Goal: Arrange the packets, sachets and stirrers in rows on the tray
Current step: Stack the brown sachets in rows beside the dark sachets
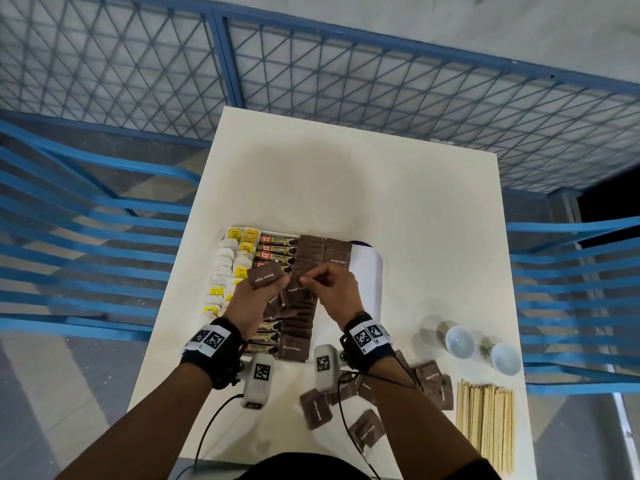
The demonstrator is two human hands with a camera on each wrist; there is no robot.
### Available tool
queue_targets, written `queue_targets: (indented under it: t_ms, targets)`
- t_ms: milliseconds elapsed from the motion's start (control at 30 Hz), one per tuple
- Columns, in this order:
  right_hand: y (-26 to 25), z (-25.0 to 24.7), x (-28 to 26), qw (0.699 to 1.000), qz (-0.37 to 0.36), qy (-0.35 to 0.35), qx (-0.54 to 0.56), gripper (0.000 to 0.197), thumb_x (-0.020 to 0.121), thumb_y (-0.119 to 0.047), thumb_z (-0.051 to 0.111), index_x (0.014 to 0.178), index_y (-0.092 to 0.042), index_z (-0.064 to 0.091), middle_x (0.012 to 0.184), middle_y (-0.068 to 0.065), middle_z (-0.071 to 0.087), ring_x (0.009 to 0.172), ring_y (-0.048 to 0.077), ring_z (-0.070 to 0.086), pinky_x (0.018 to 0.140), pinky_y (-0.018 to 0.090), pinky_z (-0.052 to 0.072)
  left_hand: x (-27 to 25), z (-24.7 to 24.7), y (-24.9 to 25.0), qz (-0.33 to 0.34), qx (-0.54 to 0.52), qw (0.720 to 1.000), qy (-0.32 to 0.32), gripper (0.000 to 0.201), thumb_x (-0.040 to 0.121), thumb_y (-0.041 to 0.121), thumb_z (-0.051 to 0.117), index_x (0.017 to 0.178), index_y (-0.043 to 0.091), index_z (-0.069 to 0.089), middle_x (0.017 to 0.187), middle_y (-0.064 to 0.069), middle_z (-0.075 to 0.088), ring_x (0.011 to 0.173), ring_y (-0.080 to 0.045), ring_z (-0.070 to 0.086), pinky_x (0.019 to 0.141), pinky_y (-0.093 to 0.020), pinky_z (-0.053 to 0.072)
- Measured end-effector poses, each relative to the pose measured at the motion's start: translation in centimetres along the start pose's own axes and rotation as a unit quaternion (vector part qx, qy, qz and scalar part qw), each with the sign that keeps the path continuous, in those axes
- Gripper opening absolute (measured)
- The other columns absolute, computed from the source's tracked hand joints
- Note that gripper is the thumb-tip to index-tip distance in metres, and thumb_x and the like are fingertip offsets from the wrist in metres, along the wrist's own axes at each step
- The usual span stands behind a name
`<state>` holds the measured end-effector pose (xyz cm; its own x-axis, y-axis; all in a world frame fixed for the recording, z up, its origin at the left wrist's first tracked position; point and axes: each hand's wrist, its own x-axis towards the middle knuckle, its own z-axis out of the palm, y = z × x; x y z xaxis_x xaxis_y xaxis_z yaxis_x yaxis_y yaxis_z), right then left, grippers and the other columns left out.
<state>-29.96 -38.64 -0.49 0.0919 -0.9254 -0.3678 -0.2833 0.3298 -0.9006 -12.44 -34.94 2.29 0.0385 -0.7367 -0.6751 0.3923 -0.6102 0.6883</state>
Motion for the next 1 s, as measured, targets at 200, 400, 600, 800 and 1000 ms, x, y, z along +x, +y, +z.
queue_targets:
  t_ms: [200, 400, 600, 800, 1000]
  targets:
    - [0.0, 0.7, -0.5, 1.000, -0.015, 0.024, -0.007, 0.013, 0.084, -0.019, 0.078, 0.078, -0.025, 0.068, 0.081, -0.005, 0.075, 0.076, 0.016, 0.071, 0.073, 0.037, 0.059, -0.1, 0.4, 0.0, 0.010, 0.005, 0.999, 0.052, 0.016, 0.095, 0.014, 0.069, 0.109, 0.006, 0.071, 0.095, -0.012, 0.077, 0.080, -0.028, 0.076, 0.063, -0.048, 0.063]
    - [0.5, 0.7, -0.5, 0.999, 0.004, 0.043, -0.016, 0.009, 0.086, -0.025, 0.077, 0.085, -0.026, 0.068, 0.082, -0.005, 0.074, 0.067, 0.010, 0.067, 0.068, 0.033, 0.058, -0.3, -0.4, -0.5, -0.005, 0.024, 0.999, 0.029, 0.018, 0.091, 0.012, 0.073, 0.108, 0.005, 0.072, 0.099, -0.017, 0.075, 0.087, -0.032, 0.073, 0.069, -0.053, 0.062]
    - [0.0, -0.2, -0.8, 0.997, 0.057, -0.046, -0.014, 0.022, 0.083, -0.019, 0.081, 0.098, -0.009, 0.069, 0.078, 0.002, 0.072, 0.053, 0.004, 0.063, 0.053, 0.019, 0.049, -0.3, -0.4, -0.7, 0.006, 0.038, 0.999, 0.036, 0.019, 0.093, 0.009, 0.071, 0.110, 0.001, 0.071, 0.095, -0.016, 0.074, 0.081, -0.028, 0.071, 0.064, -0.045, 0.062]
    - [0.8, -3.5, 1.5, 0.993, 0.084, 0.078, -0.040, 0.016, 0.083, -0.028, 0.080, 0.092, -0.016, 0.072, 0.083, -0.002, 0.075, 0.068, 0.010, 0.068, 0.065, 0.027, 0.051, -0.5, -0.7, -0.3, -0.013, 0.063, 0.998, 0.000, 0.020, 0.102, 0.014, 0.059, 0.115, 0.002, 0.068, 0.095, -0.017, 0.071, 0.082, -0.032, 0.072, 0.068, -0.047, 0.063]
    - [1.6, -4.8, 3.4, 0.970, 0.117, 0.145, -0.155, 0.019, 0.083, -0.032, 0.079, 0.095, -0.018, 0.075, 0.088, -0.005, 0.071, 0.085, 0.015, 0.062, 0.074, 0.020, 0.039, -0.8, -1.0, 0.2, -0.065, 0.092, 0.993, -0.017, 0.030, 0.106, 0.017, 0.045, 0.115, 0.000, 0.068, 0.098, -0.021, 0.069, 0.081, -0.035, 0.069, 0.061, -0.045, 0.062]
